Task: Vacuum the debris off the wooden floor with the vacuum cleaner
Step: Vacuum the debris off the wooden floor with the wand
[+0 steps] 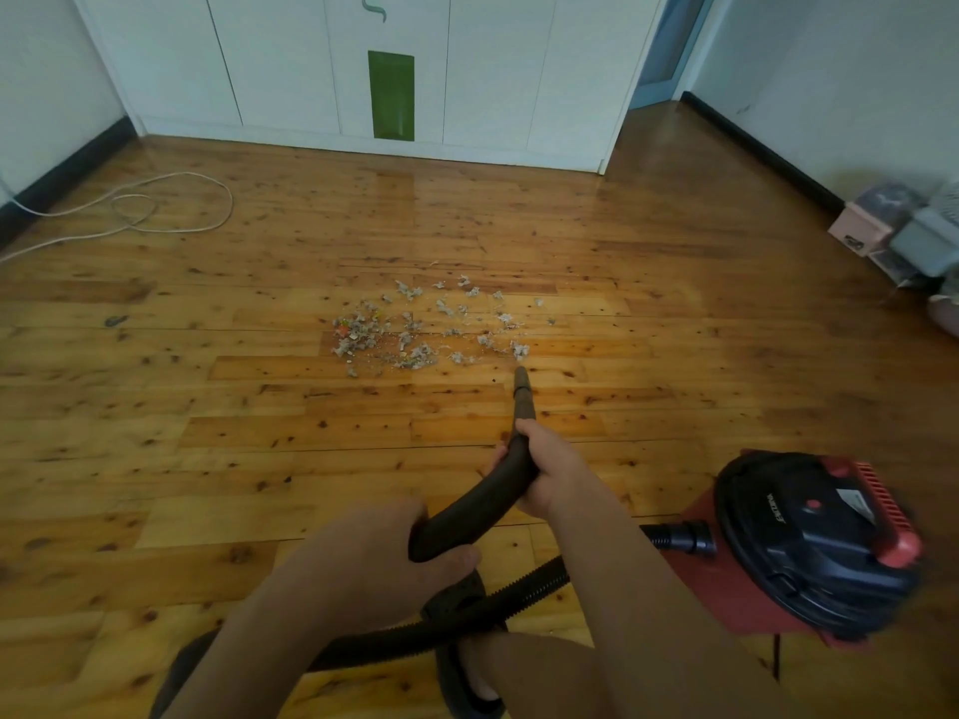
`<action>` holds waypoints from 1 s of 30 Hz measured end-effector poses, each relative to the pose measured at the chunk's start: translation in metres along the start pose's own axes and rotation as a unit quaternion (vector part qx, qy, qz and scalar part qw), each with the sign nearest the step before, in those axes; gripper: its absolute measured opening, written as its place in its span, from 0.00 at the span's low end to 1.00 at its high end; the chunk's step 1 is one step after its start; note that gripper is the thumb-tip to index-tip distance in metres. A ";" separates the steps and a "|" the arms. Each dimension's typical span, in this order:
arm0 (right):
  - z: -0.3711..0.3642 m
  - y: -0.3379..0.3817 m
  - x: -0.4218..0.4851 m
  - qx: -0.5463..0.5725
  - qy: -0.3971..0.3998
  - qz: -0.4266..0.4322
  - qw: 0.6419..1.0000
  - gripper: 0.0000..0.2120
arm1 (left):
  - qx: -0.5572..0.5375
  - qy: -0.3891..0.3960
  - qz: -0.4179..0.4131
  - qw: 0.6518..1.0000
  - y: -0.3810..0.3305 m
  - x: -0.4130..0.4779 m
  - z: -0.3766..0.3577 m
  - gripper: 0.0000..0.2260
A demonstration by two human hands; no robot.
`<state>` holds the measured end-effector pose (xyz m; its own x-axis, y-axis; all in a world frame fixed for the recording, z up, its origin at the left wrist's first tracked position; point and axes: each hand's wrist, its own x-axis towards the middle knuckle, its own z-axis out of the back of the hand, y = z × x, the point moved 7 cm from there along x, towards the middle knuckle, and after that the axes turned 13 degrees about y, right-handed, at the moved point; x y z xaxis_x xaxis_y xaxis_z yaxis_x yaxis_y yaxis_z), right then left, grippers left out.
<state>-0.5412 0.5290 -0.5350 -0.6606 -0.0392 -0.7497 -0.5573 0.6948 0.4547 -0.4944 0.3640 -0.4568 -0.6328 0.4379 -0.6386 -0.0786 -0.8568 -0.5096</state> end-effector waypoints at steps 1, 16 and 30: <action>0.003 0.003 0.000 0.005 -0.004 0.003 1.000 0.19 | 0.000 0.005 -0.005 1.000 0.000 -0.001 0.000 0.14; 0.012 0.010 0.007 -0.048 -0.036 0.057 0.997 0.19 | 0.084 -0.057 -0.031 0.994 -0.011 0.006 0.000 0.16; 0.015 0.009 0.018 -0.053 -0.048 0.051 0.996 0.17 | 0.107 -0.079 -0.026 0.991 -0.010 0.011 -0.002 0.16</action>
<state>-0.5507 0.5447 -0.5519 -0.6679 0.0991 -0.7377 -0.5433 0.6125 0.5742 -0.4994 0.3780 -0.4596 -0.7353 0.4484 -0.5081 -0.2639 -0.8801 -0.3947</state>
